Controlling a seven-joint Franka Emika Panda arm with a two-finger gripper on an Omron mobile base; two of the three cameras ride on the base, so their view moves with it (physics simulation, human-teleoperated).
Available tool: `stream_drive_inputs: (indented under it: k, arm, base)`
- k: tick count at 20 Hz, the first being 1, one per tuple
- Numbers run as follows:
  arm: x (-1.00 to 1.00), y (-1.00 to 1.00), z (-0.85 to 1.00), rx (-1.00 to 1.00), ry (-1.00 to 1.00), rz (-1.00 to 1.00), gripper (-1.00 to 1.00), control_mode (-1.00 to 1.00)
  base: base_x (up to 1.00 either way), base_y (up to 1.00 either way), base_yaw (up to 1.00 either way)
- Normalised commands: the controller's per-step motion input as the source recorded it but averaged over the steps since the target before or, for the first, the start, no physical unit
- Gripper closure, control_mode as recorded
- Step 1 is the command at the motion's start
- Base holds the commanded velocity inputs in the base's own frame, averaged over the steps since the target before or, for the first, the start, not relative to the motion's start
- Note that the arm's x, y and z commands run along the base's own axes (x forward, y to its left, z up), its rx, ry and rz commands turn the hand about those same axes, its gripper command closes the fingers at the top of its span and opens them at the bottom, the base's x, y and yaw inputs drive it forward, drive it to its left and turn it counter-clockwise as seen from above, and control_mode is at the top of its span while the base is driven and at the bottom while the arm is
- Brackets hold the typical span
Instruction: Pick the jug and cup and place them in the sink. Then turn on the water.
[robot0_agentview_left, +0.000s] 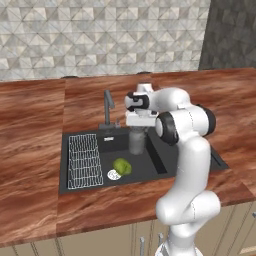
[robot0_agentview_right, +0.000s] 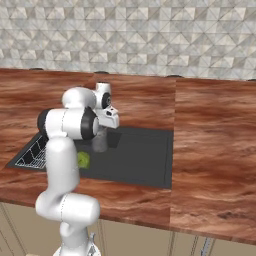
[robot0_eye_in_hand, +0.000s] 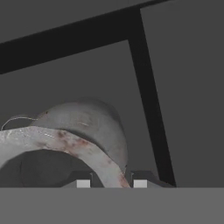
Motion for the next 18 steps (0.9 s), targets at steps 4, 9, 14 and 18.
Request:
stream_drive_inputs:
  k: [4, 9, 14, 18]
  arm:
    - [0.36, 0.00, -0.29, 0.00, 0.00, 0.00, 1.00, -1.00]
    - [0.27, 0.03, -0.31, 0.00, 0.00, 0.00, 1.00, -1.00]
    - [0.14, 0.00, -0.28, 0.00, 0.00, 0.00, 1.00, -1.00]
    - [0.25, 0.01, -0.29, 0.00, 0.00, 0.00, 1.00, -1.00]
  base:
    - [0.00, 0.00, 0.00]
    - [0.00, 0.00, 0.00]
    - [0.00, 0.00, 0.00]
    - [0.00, 0.00, 0.00]
